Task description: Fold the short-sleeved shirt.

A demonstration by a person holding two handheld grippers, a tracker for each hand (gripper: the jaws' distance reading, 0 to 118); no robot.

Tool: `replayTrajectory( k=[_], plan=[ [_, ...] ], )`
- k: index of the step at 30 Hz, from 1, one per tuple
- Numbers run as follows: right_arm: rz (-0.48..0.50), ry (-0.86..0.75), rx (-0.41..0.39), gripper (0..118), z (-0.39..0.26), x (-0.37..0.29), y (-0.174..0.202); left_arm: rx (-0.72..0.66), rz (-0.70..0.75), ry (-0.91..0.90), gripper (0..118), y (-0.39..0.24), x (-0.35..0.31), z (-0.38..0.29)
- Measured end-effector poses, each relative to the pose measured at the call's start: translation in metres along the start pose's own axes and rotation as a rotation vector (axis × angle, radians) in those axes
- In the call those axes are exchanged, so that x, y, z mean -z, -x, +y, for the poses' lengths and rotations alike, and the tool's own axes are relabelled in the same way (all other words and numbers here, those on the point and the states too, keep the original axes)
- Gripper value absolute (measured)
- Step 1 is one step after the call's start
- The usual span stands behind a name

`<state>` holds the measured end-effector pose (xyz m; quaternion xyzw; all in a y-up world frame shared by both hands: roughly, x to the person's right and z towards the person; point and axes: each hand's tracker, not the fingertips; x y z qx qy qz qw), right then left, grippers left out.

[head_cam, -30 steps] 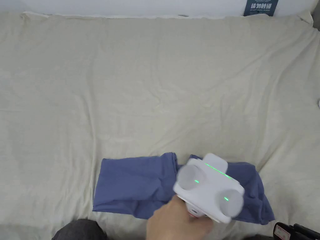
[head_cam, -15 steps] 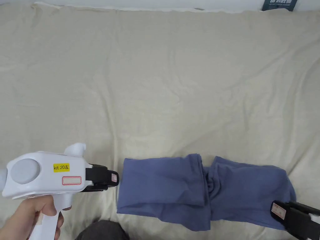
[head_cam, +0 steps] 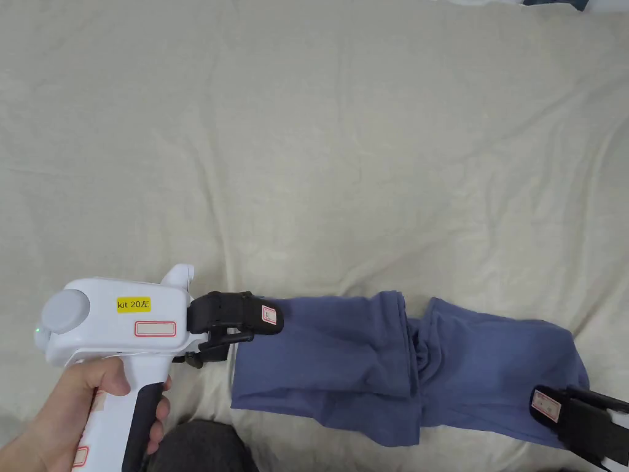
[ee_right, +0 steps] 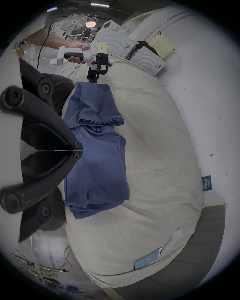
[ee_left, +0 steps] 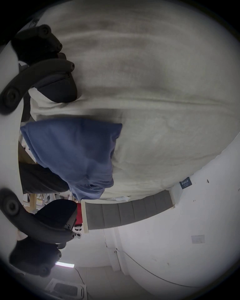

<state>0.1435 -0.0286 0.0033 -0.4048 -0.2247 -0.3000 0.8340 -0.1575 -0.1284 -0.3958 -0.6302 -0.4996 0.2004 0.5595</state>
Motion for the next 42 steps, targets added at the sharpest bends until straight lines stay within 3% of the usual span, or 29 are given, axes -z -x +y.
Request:
replayTrajectory(
  k=[6,8,12,14,15,17,19,24,38,42],
  plan=[
    [-0.002,0.021,-0.004,0,-0.003,0.004,0.002,-0.085,-0.141,0.014,116,0.012,0.005,-0.005],
    [0.008,0.023,-0.007,0,-0.003,0.004,0.003,-0.093,-0.174,0.082,104,0.018,0.015,-0.009],
    [0.009,0.027,-0.017,0,-0.004,0.005,0.008,-0.052,-0.104,0.055,81,0.016,0.022,-0.013],
    [0.019,0.024,-0.018,0,-0.004,0.002,0.009,-0.019,-0.068,0.060,44,0.016,0.019,-0.012],
    [0.025,0.021,-0.020,0,-0.004,0.001,0.009,0.010,0.001,0.063,13,0.015,0.017,-0.013],
    [0.023,0.018,-0.025,0,-0.004,-0.001,0.010,0.054,0.124,0.048,9,0.011,0.018,-0.017],
    [0.021,0.012,-0.026,0,-0.004,-0.003,0.009,-0.012,0.028,0.046,9,0.019,0.015,-0.018],
    [0.024,-0.010,-0.011,0,-0.004,-0.014,0.003,0.020,0.054,0.019,9,0.000,0.004,-0.019],
    [0.056,-0.034,0.047,0,-0.012,-0.022,-0.018,0.006,0.311,-0.186,9,-0.015,-0.109,-0.039],
    [0.068,-0.033,0.051,0,-0.015,-0.023,-0.020,0.160,0.450,-0.191,9,-0.072,-0.096,-0.049]
  ],
)
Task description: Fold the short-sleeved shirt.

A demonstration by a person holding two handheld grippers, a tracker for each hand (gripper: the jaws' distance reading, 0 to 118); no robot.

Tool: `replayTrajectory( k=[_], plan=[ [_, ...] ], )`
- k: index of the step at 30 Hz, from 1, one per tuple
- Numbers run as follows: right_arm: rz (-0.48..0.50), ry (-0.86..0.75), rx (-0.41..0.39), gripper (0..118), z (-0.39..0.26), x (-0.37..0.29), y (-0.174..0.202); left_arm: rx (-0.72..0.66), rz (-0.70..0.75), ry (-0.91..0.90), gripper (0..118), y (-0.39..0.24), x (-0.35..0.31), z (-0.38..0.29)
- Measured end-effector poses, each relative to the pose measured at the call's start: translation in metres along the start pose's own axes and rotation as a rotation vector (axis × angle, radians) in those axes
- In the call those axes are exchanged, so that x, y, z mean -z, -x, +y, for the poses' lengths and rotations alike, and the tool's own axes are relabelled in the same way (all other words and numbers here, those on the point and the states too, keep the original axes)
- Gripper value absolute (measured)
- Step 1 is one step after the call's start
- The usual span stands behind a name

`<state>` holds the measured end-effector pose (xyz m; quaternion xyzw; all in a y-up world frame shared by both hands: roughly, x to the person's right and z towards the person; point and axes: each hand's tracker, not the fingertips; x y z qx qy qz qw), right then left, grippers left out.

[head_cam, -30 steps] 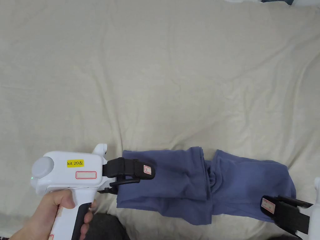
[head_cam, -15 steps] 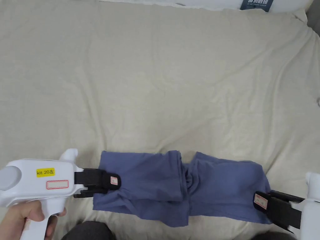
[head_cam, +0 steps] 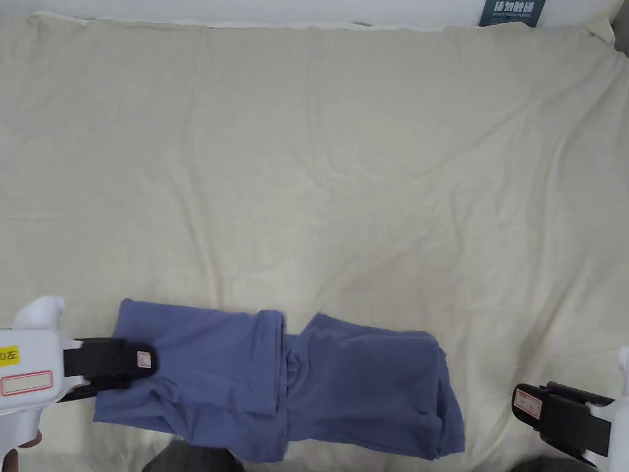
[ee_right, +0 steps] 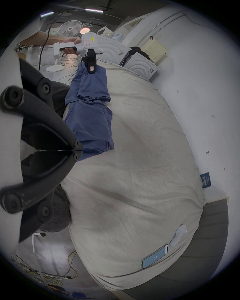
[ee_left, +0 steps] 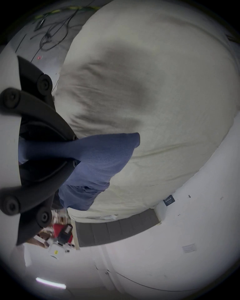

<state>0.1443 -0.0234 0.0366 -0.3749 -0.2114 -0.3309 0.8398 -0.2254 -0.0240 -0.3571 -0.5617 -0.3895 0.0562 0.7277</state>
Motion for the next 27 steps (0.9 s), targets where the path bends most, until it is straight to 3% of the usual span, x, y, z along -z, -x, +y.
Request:
replayTrajectory(
  k=[4,9,13,16,17,18,19,23,25,27],
  plan=[
    [0.022,-0.021,0.000,0,-0.004,-0.011,-0.004,0.262,0.191,0.000,9,-0.095,-0.008,0.000],
    [0.029,-0.040,-0.017,0,-0.010,-0.024,-0.011,0.541,0.294,0.055,9,-0.212,0.006,-0.013],
    [0.048,-0.049,0.003,0,-0.016,-0.034,-0.022,0.781,0.389,0.151,9,-0.292,0.064,-0.044],
    [0.040,-0.058,0.025,0,-0.019,-0.041,-0.034,0.831,0.376,0.215,11,-0.330,0.126,-0.071],
    [0.035,-0.061,0.034,0,-0.021,-0.044,-0.038,0.820,0.359,0.215,29,-0.338,0.146,-0.079],
    [0.029,-0.062,0.048,0,-0.022,-0.046,-0.044,0.817,0.307,0.220,69,-0.346,0.166,-0.089],
    [0.016,-0.060,0.068,0,-0.023,-0.048,-0.050,0.800,0.257,0.244,117,-0.352,0.189,-0.097],
    [-0.024,-0.064,0.110,0,-0.024,-0.061,-0.069,0.695,0.193,0.279,111,-0.354,0.220,-0.106],
    [-0.043,-0.071,0.117,0,-0.023,-0.067,-0.076,0.580,0.126,0.274,111,-0.340,0.200,-0.094],
    [-0.048,-0.079,0.126,0,-0.022,-0.068,-0.080,0.562,0.147,0.260,108,-0.327,0.178,-0.089]
  ],
)
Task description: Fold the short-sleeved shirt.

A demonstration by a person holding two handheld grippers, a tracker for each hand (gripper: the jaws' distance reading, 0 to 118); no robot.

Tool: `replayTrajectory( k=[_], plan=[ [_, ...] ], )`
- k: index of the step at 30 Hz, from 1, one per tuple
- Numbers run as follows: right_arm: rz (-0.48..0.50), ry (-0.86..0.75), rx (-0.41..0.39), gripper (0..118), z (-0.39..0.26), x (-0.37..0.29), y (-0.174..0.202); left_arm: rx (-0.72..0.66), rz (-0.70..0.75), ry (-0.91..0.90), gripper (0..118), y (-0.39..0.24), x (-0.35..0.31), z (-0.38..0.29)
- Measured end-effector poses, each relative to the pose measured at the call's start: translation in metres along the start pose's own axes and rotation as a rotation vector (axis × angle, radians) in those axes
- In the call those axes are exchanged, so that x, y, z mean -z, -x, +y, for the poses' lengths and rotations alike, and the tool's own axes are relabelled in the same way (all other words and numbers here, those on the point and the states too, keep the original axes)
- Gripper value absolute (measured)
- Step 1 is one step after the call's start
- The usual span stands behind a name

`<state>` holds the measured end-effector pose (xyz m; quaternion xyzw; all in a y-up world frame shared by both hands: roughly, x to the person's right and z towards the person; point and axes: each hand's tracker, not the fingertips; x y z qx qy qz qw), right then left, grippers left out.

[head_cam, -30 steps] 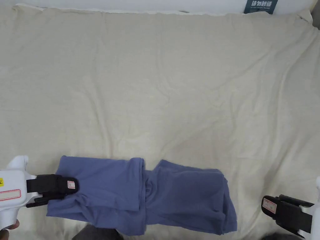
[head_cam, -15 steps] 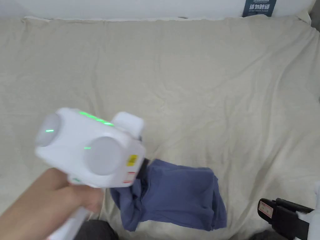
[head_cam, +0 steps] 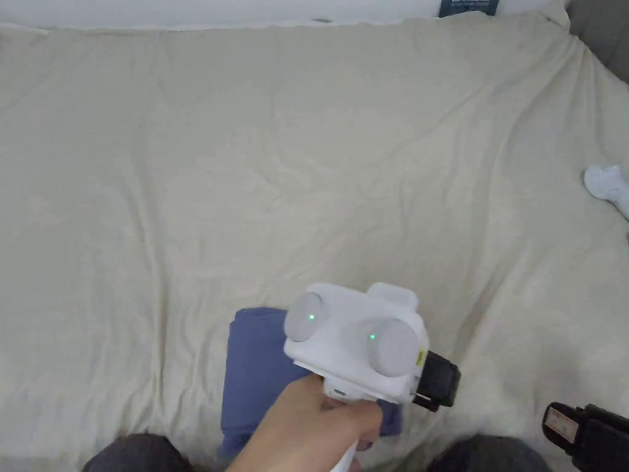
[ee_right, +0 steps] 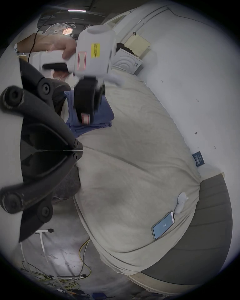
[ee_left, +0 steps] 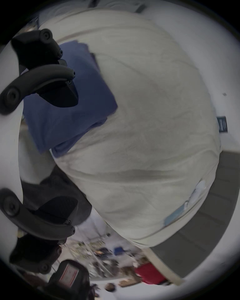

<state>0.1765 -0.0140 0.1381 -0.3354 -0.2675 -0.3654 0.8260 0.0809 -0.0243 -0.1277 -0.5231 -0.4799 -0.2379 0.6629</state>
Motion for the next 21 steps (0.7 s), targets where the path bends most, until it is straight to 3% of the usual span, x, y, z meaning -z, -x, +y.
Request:
replayTrajectory(
  k=[1,2,4,6,8,12,15,17,19,21],
  plan=[
    [0.001,0.001,0.007,0,0.001,0.001,-0.001,-0.018,0.065,-0.003,94,0.011,-0.016,-0.006],
    [0.006,0.003,0.014,0,0.001,0.003,-0.003,-0.035,0.125,-0.039,71,0.025,-0.032,-0.014],
    [0.025,0.010,0.026,0,0.000,0.008,-0.002,-0.062,0.326,-0.065,0,0.052,-0.052,-0.028],
    [0.045,0.023,0.037,0,-0.001,0.013,-0.001,-0.006,0.587,-0.094,0,0.060,-0.038,-0.045],
    [0.066,0.037,0.037,0,-0.003,0.020,-0.004,0.077,0.782,0.080,0,0.068,-0.005,-0.044],
    [0.067,0.045,0.023,0,-0.007,0.017,-0.004,0.128,0.828,0.136,0,0.053,0.053,-0.033],
    [0.057,0.039,0.035,0,-0.008,0.008,-0.012,0.311,0.914,0.126,0,-0.023,0.094,-0.032],
    [0.033,0.032,0.044,0,-0.007,0.003,-0.018,0.420,0.827,0.058,0,-0.067,0.111,-0.028],
    [-0.006,0.031,0.058,0,-0.006,-0.001,-0.023,0.511,0.868,-0.005,0,-0.110,0.126,-0.031],
    [-0.020,0.023,0.067,0,-0.006,-0.002,-0.027,0.522,0.772,-0.100,0,-0.129,0.128,-0.023]
  ],
)
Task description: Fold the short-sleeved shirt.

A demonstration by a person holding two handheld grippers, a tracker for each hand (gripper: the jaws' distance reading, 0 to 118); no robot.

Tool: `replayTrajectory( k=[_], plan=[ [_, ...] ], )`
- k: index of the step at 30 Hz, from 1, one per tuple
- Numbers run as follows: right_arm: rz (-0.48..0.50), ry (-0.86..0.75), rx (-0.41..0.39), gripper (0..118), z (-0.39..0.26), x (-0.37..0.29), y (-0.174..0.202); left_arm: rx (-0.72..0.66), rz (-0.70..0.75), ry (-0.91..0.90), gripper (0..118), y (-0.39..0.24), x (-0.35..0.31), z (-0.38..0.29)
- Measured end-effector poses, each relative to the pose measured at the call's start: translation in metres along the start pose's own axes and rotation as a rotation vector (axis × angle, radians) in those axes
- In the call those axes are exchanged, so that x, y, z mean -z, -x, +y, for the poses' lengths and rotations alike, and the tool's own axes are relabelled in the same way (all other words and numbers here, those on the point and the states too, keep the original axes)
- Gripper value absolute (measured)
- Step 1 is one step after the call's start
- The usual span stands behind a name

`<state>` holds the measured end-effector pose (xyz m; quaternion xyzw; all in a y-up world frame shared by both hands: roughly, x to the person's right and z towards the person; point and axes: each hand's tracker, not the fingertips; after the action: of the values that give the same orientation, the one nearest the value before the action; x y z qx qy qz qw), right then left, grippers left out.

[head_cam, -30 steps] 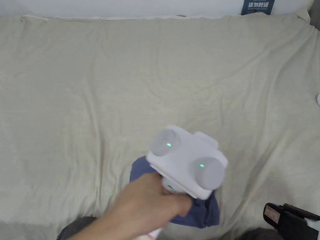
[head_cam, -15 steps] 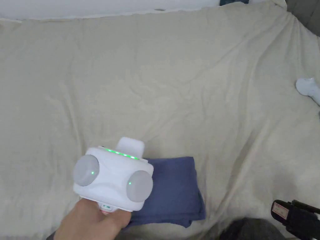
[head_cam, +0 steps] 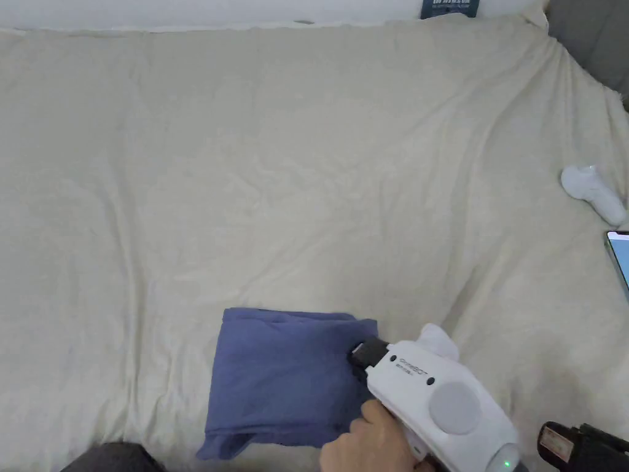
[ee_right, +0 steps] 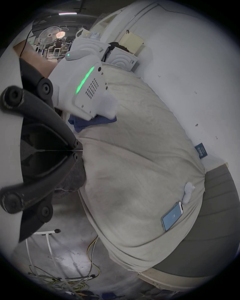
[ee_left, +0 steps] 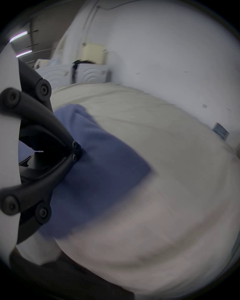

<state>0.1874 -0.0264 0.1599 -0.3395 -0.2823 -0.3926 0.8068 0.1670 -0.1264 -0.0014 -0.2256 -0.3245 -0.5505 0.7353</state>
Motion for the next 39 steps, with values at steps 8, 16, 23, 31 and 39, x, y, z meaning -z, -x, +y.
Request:
replayTrajectory(
  k=[8,16,23,31,39],
  plan=[
    [-0.026,0.066,-0.185,0,0.003,0.033,0.038,-0.400,-0.610,-0.032,0,0.144,0.011,-0.024],
    [0.416,0.250,-0.260,0,0.027,0.153,0.115,-0.797,-0.864,-0.039,0,0.326,0.080,-0.197],
    [0.616,0.472,-0.208,0,0.024,0.257,0.110,-0.902,-1.007,-0.070,0,0.334,0.118,-0.258],
    [0.646,0.529,-0.046,0,0.025,0.264,0.086,-0.943,-1.213,-0.069,36,0.315,0.147,-0.257],
    [0.640,0.554,-0.025,0,0.031,0.262,0.076,-0.937,-1.407,-0.012,117,0.282,0.193,-0.241]
  ],
)
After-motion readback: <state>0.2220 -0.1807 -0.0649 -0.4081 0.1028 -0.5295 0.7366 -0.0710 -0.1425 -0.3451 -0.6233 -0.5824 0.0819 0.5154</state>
